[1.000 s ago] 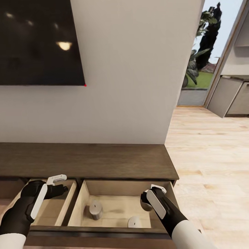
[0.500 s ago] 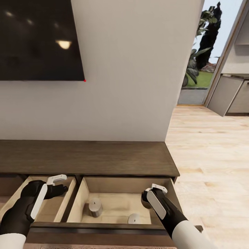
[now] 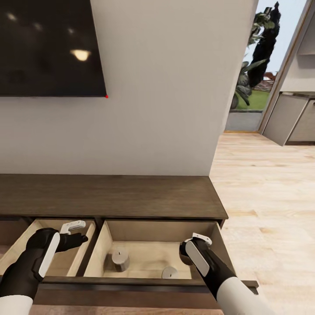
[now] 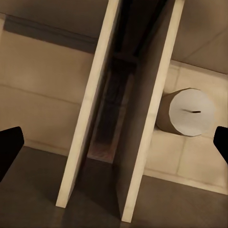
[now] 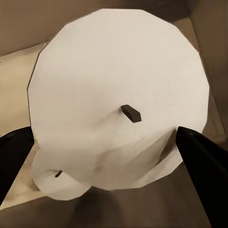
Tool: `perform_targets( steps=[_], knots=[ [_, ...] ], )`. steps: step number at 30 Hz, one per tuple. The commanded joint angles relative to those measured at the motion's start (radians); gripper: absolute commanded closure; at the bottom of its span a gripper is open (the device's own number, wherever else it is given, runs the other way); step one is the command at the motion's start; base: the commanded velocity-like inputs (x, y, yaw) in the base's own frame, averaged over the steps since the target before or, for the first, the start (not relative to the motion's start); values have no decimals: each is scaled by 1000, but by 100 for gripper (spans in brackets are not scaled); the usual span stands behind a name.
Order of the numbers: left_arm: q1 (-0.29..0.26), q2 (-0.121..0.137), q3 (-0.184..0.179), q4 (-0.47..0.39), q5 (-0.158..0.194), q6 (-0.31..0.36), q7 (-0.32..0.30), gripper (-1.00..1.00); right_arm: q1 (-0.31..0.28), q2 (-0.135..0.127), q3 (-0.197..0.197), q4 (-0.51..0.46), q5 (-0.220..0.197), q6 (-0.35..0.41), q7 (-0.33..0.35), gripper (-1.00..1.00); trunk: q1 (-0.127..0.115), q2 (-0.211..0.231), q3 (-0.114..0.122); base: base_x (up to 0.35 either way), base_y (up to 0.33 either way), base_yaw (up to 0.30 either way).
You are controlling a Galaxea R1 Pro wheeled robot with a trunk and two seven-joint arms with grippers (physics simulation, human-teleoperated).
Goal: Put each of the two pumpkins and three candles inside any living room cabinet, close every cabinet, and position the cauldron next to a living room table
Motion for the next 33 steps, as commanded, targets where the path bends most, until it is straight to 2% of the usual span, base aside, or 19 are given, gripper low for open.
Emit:
perform_targets(
  steps=[1,3,7,17,33],
  knots=[
    [0,0,0,0,0,0,0,-100,-8,0,0,3,-2,2,0,100,0,0,0,0,0,0],
    [0,0,0,0,0,0,0,-100,-17,-1,-1,10,-3,4,0,100,0,0,0,0,0,0],
    [0,0,0,0,0,0,0,-100,-27,-3,-2,34,-4,13,-1,100,15,-28,-13,0,0,0],
    [0,0,0,-1,0,0,0,-100,-29,-8,-4,41,-5,18,-2,100,15,-28,-13,6,0,0],
    [0,0,0,-2,0,0,0,-100,-29,-2,-4,41,-5,31,-2,100,15,-28,-13,118,0,0]
  ],
)
